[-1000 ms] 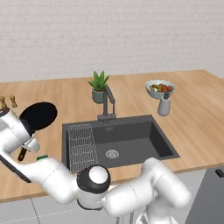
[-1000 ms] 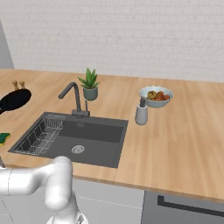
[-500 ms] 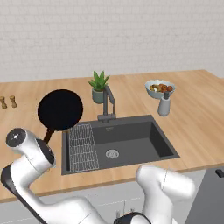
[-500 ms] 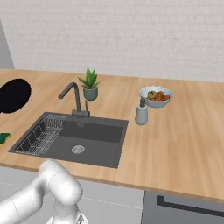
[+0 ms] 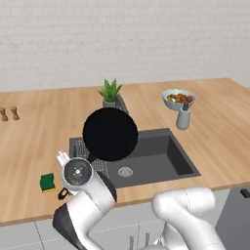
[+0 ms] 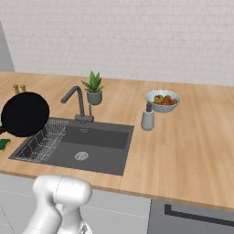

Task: Pick the pan and sponge and place them into the sink. Then turn on the water.

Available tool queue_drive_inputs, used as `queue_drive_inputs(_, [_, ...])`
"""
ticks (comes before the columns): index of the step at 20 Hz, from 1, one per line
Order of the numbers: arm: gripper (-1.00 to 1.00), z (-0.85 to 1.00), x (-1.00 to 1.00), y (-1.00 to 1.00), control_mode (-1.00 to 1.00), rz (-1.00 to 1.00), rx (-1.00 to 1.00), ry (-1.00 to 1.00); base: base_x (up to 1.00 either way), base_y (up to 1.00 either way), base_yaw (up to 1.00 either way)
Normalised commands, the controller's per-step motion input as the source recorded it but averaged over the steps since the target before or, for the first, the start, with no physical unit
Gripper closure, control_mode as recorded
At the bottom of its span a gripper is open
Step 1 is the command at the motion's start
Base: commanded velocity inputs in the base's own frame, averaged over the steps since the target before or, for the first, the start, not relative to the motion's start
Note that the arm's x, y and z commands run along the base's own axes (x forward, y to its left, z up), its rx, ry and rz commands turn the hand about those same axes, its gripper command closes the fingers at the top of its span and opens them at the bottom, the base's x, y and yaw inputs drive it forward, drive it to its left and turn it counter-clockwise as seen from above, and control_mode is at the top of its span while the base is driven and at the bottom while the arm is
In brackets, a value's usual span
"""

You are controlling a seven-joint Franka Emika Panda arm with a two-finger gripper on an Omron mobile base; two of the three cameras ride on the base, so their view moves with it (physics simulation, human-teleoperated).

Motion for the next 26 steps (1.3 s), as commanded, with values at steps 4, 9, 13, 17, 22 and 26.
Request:
queue_drive_inputs(4, [1.00,0.28,-0.96,-0.36,-1.00,0.13,0.15,0.05,0.00,0.00,0.00])
queue_drive_inputs(9, [1.00,0.39,-0.75,-0.78,-1.00,0.09,0.10,0.08,0.00,0.00,0.00])
queue_drive_inputs(13, [1.00,0.54,-0.46,-0.91,-1.00,0.01,0.04,0.14,0.00,0.00,0.00])
queue_drive_inputs(17, [1.00,0.58,-0.28,-0.91,-1.00,0.00,0.00,0.24,0.00,0.00,0.00])
queue_drive_inputs(22, [1.00,0.40,-0.07,-1.00,-1.00,0.00,0.01,0.24,0.00,0.00,0.00])
queue_drive_inputs(26, [1.00,0.33,0.10,-0.98,-1.00,0.00,0.01,0.22,0.00,0.00,0.00])
